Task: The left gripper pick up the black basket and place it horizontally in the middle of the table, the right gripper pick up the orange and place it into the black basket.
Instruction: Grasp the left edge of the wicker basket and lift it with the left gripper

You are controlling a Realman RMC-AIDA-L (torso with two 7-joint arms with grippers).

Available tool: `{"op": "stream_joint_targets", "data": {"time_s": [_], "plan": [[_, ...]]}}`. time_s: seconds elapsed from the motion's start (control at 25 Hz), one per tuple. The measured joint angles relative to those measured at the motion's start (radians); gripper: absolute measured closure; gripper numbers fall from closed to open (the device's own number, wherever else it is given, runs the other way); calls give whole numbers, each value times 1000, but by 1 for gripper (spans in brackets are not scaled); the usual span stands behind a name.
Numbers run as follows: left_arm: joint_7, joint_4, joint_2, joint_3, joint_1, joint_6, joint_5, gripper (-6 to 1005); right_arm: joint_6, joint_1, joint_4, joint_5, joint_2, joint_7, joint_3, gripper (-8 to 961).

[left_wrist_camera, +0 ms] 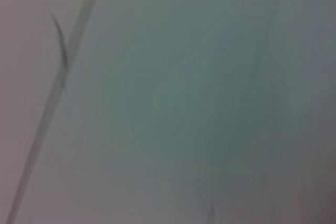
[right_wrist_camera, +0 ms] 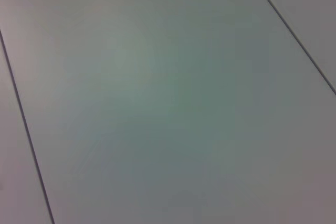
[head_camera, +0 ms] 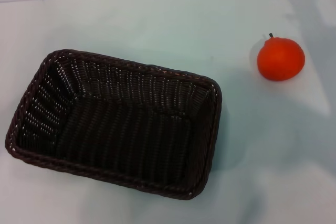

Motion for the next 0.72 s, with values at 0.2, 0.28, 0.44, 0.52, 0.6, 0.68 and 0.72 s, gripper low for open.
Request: {"op": "stream_joint_targets", "data": {"time_s": [0.2,0.28,0.44,0.52,0.6,0.68,0.72], "plan": [[-322,301,-15,80,0,8,235,220,12,-3,0,0,0,0,3,8],[-438,386,-18,121,-6,4,323,219,21,-1,0,0,0,0,4,9],[-636,473,-19,197,-49,10,500,217,35,4,0,0,0,0,4,9],[-703,487,-19,222,-75,15,573,216,40,7,1,0,0,-1,4,9],[-760,492,-22,247,-106,18,651,215,42,8,2,0,0,-4,4,9],[-794,496,-29,265,-133,19,714,215,43,9,3,0,0,-6,4,8],[-805,499,-36,273,-146,19,744,216,43,9,3,0,0,-6,4,8]]}}
